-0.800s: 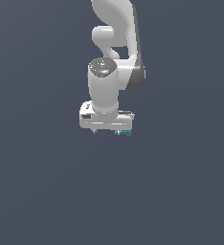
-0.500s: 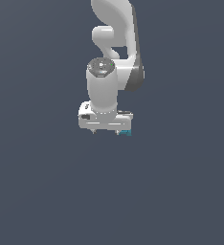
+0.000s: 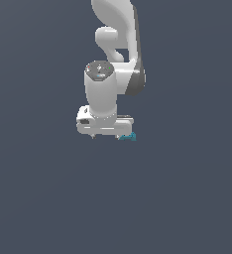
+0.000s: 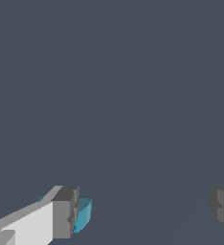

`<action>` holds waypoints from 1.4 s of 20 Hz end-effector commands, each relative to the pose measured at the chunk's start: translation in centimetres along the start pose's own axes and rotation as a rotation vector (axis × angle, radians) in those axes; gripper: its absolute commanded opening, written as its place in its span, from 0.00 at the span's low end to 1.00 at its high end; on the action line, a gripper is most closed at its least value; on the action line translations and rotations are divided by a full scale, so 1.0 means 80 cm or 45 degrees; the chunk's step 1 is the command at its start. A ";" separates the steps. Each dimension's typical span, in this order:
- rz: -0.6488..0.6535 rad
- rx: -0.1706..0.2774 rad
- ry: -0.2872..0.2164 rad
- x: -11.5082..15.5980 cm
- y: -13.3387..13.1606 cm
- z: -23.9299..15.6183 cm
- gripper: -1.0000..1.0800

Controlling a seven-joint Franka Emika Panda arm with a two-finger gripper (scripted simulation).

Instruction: Pick up the object and move it to a goal position.

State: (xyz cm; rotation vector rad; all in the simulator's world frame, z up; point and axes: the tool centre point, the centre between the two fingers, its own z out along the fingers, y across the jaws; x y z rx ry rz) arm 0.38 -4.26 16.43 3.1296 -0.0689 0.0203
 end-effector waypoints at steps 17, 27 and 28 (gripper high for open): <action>-0.380 -0.007 -0.009 -0.022 -0.024 0.027 0.96; -0.797 -0.007 -0.016 -0.048 -0.052 0.054 0.96; -0.839 -0.007 -0.017 -0.051 -0.054 0.056 0.96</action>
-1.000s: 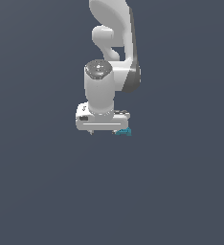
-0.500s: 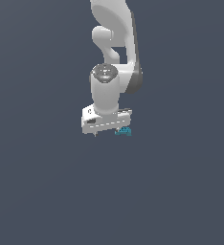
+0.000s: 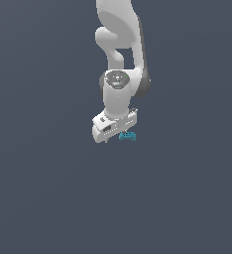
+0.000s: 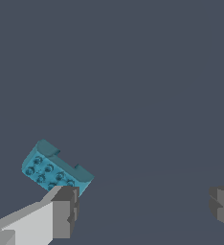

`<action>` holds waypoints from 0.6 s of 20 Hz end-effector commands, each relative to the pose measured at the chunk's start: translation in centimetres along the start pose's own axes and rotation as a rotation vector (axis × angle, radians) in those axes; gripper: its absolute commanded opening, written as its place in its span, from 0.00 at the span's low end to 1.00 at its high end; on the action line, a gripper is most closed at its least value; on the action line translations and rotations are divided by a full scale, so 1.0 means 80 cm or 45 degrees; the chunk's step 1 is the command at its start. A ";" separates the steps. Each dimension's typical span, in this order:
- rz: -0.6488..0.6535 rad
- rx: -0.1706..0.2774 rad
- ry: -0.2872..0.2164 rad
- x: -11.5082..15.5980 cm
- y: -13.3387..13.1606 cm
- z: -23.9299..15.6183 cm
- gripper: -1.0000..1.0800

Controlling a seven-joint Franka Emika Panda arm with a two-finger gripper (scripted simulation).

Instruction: Pick up the object and move it to a goal position.

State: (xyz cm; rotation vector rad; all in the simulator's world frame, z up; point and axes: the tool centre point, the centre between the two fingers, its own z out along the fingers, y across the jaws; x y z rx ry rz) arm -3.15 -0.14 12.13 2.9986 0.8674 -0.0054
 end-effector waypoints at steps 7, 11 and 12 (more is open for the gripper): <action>-0.361 0.003 0.000 -0.006 -0.034 0.021 0.96; -0.530 0.005 0.002 -0.009 -0.051 0.030 0.96; -0.573 0.006 0.002 -0.010 -0.055 0.032 0.96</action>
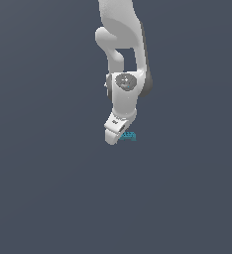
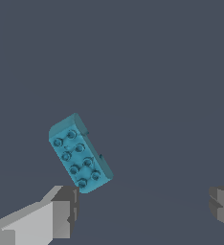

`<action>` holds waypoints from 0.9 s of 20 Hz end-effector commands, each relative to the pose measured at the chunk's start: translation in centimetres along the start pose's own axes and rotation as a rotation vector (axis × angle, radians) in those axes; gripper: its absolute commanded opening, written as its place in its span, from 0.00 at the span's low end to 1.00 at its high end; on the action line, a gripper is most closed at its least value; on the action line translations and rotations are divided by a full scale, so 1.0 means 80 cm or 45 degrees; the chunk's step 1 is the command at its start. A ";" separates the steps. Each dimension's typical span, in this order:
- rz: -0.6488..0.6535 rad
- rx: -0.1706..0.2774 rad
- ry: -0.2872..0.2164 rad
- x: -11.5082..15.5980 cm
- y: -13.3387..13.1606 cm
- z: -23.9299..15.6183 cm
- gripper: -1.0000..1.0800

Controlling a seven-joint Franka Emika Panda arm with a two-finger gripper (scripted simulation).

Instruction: Pick up the object and move it to a goal position.

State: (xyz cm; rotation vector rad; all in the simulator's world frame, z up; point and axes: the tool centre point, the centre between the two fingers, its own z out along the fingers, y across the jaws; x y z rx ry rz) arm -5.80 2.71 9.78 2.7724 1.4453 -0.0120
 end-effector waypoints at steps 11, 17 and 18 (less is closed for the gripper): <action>-0.488 0.006 0.013 0.009 -0.049 0.023 0.96; -0.618 0.007 0.018 0.011 -0.063 0.029 0.96; -0.633 0.007 0.019 0.011 -0.065 0.030 0.96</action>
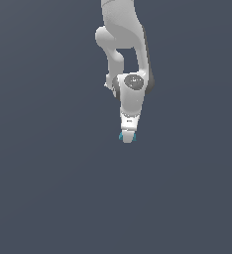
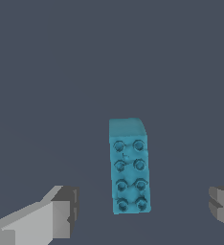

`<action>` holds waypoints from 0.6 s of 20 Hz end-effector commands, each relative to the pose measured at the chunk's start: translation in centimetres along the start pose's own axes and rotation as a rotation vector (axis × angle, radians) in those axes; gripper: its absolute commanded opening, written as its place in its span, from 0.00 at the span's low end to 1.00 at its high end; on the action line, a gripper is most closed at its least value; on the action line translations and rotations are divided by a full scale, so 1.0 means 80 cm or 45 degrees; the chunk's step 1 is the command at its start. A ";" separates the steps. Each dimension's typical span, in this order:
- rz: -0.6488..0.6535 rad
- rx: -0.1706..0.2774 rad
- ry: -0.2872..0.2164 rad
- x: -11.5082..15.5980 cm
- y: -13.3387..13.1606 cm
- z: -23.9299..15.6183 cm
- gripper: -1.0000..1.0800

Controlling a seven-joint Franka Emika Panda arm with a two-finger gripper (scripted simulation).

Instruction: Pick up the object and move it to a goal position.

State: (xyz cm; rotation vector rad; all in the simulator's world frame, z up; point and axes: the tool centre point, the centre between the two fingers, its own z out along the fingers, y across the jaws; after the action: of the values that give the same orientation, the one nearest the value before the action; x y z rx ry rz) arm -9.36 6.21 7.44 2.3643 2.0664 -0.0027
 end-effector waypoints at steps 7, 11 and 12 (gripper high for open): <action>-0.060 0.000 0.003 0.004 -0.005 0.003 0.96; -0.061 0.000 0.003 0.004 -0.006 0.008 0.96; -0.061 0.000 0.003 0.003 -0.006 0.012 0.96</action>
State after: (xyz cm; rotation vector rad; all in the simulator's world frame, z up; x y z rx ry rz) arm -9.73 6.55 6.83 2.3155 2.1225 0.0003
